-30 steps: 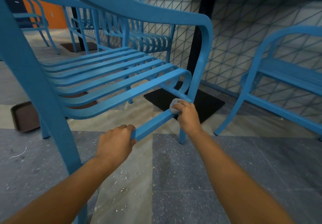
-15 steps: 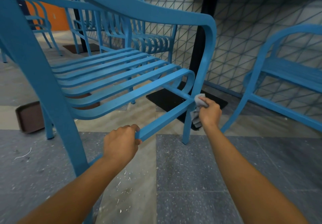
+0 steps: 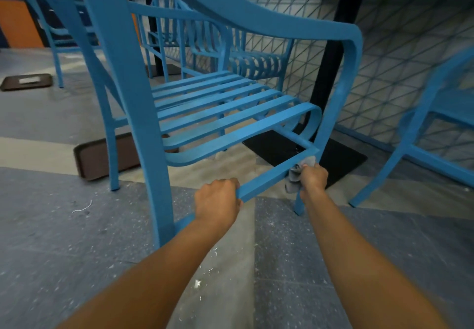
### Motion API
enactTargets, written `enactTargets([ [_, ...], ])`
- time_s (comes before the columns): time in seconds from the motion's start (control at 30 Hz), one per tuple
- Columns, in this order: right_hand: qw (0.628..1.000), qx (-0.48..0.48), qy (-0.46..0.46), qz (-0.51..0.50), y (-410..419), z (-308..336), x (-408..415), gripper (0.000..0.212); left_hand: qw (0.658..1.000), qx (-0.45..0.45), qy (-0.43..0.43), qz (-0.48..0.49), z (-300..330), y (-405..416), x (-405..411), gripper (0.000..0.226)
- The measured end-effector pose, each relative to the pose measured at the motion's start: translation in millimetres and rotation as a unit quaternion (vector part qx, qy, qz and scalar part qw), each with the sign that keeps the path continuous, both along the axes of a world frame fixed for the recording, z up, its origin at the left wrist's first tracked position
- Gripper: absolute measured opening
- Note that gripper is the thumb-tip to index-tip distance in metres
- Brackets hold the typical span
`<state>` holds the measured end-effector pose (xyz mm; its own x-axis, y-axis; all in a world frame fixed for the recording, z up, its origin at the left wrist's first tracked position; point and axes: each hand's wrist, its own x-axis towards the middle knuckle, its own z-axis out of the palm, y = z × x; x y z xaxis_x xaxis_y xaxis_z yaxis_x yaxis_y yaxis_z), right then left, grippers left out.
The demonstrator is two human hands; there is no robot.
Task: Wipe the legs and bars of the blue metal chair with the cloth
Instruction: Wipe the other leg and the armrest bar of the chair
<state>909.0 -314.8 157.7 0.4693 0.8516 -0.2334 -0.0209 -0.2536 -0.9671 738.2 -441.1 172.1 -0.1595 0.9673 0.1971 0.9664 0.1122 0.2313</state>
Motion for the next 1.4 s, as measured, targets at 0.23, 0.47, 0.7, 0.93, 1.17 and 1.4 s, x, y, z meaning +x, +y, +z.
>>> enactTargets([
  [0.23,0.99,-0.016,0.132,0.056,-25,-3,-12,0.022,1.0,0.004,0.013,-0.014,-1,-2,0,0.032],
  [0.47,0.979,-0.013,0.17,0.11,-60,6,-28,0.023,0.999,-0.017,0.014,-0.025,1,-4,-1,0.043],
  [0.7,0.975,0.048,-0.178,0.123,-80,20,-33,0.028,0.994,0.052,-0.001,-0.094,1,-30,-13,0.064],
  [0.93,0.794,0.167,-0.498,0.304,-81,13,-60,0.029,0.959,0.107,0.098,-0.242,-23,-77,-35,0.06],
  [1.17,0.765,0.212,-0.499,0.348,-117,2,-78,0.027,0.924,0.095,0.153,-0.338,-34,-108,-63,0.061],
  [1.4,0.832,0.176,-0.387,0.357,-211,-24,-91,0.021,0.945,0.04,0.141,-0.294,-35,-159,-124,0.05],
])
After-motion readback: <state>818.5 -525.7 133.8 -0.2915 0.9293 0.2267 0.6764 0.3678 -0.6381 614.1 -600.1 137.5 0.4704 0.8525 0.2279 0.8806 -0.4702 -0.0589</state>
